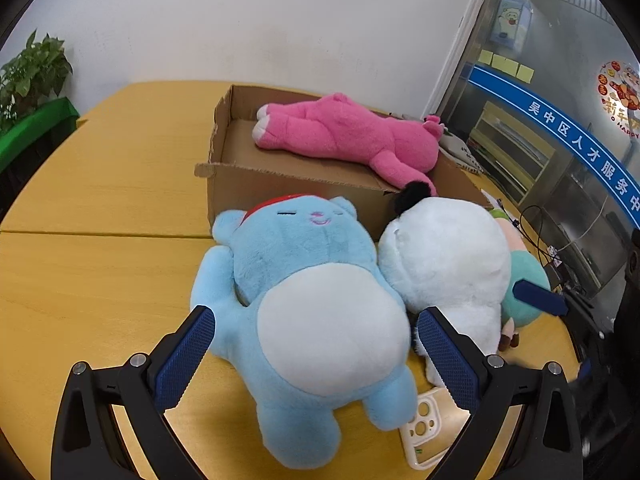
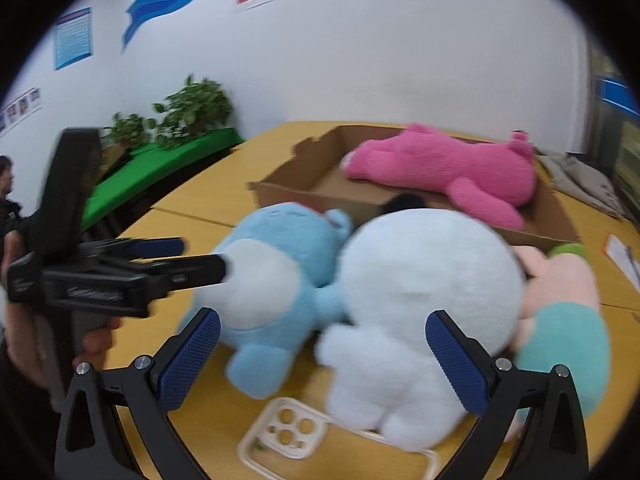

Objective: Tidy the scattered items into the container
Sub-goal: 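Close both grippers on the light blue bear's body, then lift the light blue bear with both grippers and lower it into the box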

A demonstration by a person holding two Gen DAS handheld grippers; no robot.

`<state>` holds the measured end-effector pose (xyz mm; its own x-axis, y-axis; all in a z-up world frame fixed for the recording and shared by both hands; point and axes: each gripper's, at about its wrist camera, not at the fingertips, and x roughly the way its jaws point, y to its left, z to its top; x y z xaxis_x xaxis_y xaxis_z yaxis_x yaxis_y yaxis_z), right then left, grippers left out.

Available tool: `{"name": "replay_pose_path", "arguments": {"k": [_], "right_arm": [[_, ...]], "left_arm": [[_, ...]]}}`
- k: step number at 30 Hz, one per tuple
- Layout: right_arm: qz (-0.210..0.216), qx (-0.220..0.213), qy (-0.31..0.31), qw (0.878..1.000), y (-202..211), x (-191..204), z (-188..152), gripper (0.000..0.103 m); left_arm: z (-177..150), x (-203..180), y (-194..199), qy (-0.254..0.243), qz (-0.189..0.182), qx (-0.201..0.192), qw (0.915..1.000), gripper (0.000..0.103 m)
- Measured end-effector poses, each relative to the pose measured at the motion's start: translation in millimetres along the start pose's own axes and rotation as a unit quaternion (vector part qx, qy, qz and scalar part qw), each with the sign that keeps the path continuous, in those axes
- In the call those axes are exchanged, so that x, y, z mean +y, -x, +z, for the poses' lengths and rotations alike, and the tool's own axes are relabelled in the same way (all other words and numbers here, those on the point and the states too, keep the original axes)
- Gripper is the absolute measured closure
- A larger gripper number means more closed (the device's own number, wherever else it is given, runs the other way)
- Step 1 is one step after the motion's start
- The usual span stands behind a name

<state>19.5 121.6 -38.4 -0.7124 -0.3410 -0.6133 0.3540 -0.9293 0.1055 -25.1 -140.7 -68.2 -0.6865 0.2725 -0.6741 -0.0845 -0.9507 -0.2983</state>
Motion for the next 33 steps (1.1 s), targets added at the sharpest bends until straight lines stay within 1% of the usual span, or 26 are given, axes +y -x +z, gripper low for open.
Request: {"name": "replay_pose_path", "arguments": {"k": [2,5,6,7,8,10,12,13,17,19,22,26,29,31,33], "right_arm": [[0.031,0.005,0.01,0.999,-11.9,13.4,-1.4,0.0],[0.064,0.018,0.026,0.997,-33.2,30.4,-5.8,0.0],[0.07,0.024,0.03,0.997,-40.6,34.7,-7.9,0.0],[0.07,0.033,0.03,0.997,-49.3,37.2,-10.1,0.0],[0.061,0.047,0.022,0.997,-61.8,37.6,-12.9,0.0],[0.046,0.067,-0.007,0.997,-80.7,31.6,-16.7,0.001],[0.04,0.074,-0.019,0.996,-91.7,29.1,-18.5,0.001],[0.041,0.069,-0.017,0.997,-92.9,30.4,-17.8,0.003],[0.056,0.053,-0.019,0.997,-90.2,32.9,-15.5,0.015],[0.061,0.044,-0.02,0.997,-85.0,30.3,-16.7,0.029],[0.068,0.027,-0.024,0.997,-71.7,28.0,-15.4,0.033],[0.069,-0.018,-0.012,0.997,-42.4,33.0,-6.0,0.034],[0.066,-0.056,-0.009,0.996,-21.3,33.0,10.2,0.034],[0.059,-0.086,-0.002,0.995,-10.2,32.9,28.6,0.034],[0.053,-0.107,0.003,0.993,-8.7,29.2,49.1,0.034]], "left_arm": [[1.9,4.6,-12.0,0.003,-0.017,0.015,0.9997,0.0],[3.7,6.1,-27.2,-0.001,-0.045,0.032,0.9985,0.0],[4.2,6.1,-31.4,-0.005,-0.05,0.036,0.9981,0.001],[4.5,5.7,-35.9,-0.012,-0.05,0.04,0.9979,0.001],[4.7,4.8,-40.4,-0.019,-0.051,0.046,0.9975,0.002],[4.8,3.8,-45.4,-0.027,-0.068,0.055,0.9958,0.004],[4.9,2.9,-45.6,-0.033,-0.066,0.059,0.9955,0.007],[4.8,2.8,-44.5,-0.035,-0.067,0.06,0.9953,0.008],[5.3,11.1,-37.5,-0.021,-0.079,0.061,0.9947,0.02],[4.2,9.3,-30.1,-0.023,-0.079,0.055,0.9951,0.022],[6.1,1.9,-18.0,-0.02,-0.077,0.041,0.996,0.024],[19.9,-17.7,14.5,-0.041,-0.072,-0.004,0.9965,0.024],[46.3,-31.5,36.2,-0.066,-0.073,-0.041,0.9944,0.024],[69.7,-35.9,42.6,-0.085,-0.071,-0.059,0.9921,0.024],[95.9,-37.1,42.7,-0.1,-0.069,-0.068,0.9902,0.024]]}}
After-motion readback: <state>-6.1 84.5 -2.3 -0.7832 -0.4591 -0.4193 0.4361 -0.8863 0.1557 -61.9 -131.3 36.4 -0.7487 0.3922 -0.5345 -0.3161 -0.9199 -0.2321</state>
